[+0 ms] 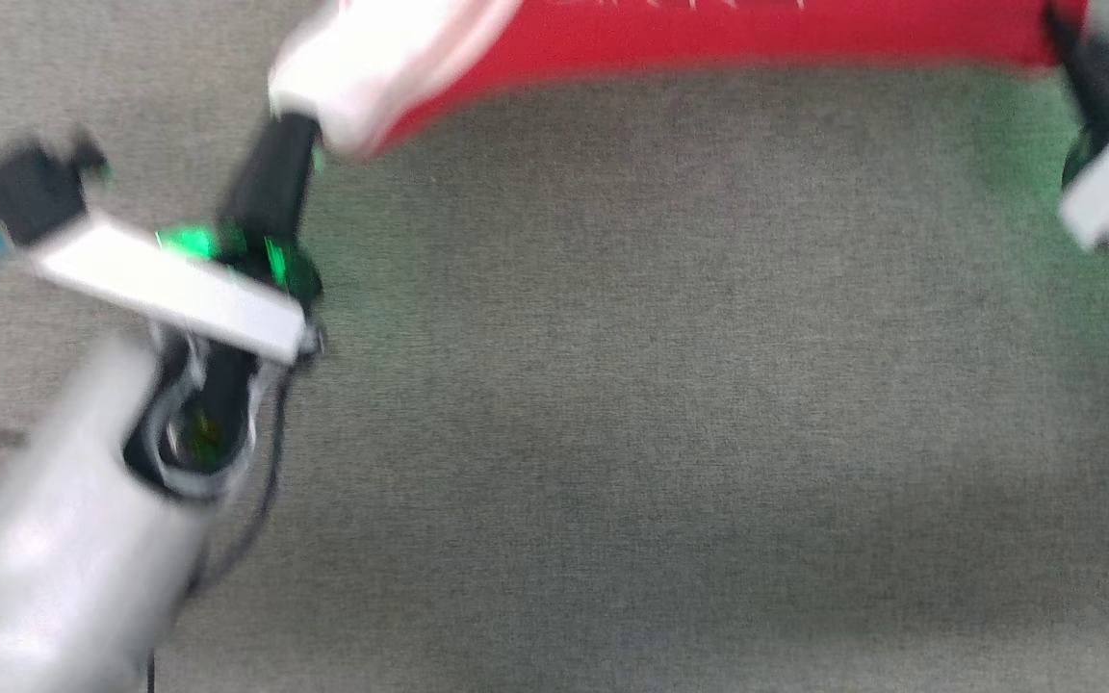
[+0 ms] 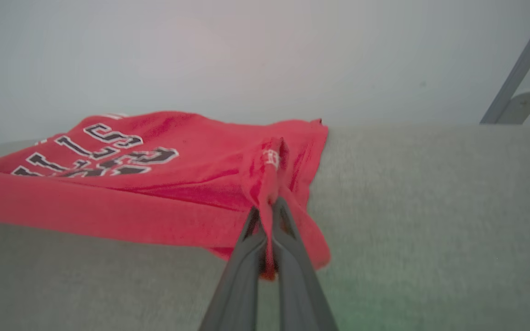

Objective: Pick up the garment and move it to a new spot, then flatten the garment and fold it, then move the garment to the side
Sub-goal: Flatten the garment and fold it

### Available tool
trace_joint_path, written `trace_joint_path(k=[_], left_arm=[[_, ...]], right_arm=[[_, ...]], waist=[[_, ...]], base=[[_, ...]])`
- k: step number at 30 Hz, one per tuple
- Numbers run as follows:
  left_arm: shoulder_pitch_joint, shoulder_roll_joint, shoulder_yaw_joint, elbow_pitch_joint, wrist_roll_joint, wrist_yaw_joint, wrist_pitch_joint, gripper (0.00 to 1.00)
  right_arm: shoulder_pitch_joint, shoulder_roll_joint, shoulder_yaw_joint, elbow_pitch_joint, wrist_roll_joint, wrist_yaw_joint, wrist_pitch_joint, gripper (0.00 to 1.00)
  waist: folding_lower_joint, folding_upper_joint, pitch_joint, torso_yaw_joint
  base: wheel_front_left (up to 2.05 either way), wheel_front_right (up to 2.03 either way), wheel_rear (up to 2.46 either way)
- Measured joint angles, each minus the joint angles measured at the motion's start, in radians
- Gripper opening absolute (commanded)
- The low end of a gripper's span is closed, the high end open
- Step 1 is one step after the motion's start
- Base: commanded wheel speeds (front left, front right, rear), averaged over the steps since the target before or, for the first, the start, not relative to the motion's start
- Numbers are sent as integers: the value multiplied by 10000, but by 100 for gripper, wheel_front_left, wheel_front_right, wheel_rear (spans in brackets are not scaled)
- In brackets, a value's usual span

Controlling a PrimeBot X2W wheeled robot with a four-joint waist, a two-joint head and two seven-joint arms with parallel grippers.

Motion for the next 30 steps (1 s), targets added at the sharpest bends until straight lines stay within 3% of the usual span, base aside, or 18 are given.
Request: trace_joint_path(k=[5,12,18,22,26,30], left_arm=[[2398,-307,602,-917,451,0,0,0],[4683,-148,721,-2128,1166,-2,2,0],[6380,274,913,-2907,1599,-6,2,0],[7483,301,1266,-3730,1850,-6,4,0],[7577,313,1313,-4092,2127,-6,2,0],[6575,556,976,-4117,2161,-6,38,0]], right_arm=[[2465,-610,-293,-1636,566,0,318,0],[5560,-886,-1921,-3655,671,2,815,0],[8095,-420,-3501,-5517,397,4,1691,0],[9436,387,-4761,-7085,-119,4,2554,0],[9674,1012,-5450,-7896,-495,2,3162,0],[9332,1277,-5649,-8163,-779,0,3666,0]], waist=[[0,0,-351,164],[0,0,-897,333],[0,1,-1261,344],[0,0,-1258,249],[0,0,-1170,206],[0,0,-1067,222]], base=[[0,0,0],[0,0,0],[0,0,0],[0,0,0],[0,0,0],[0,0,0]])
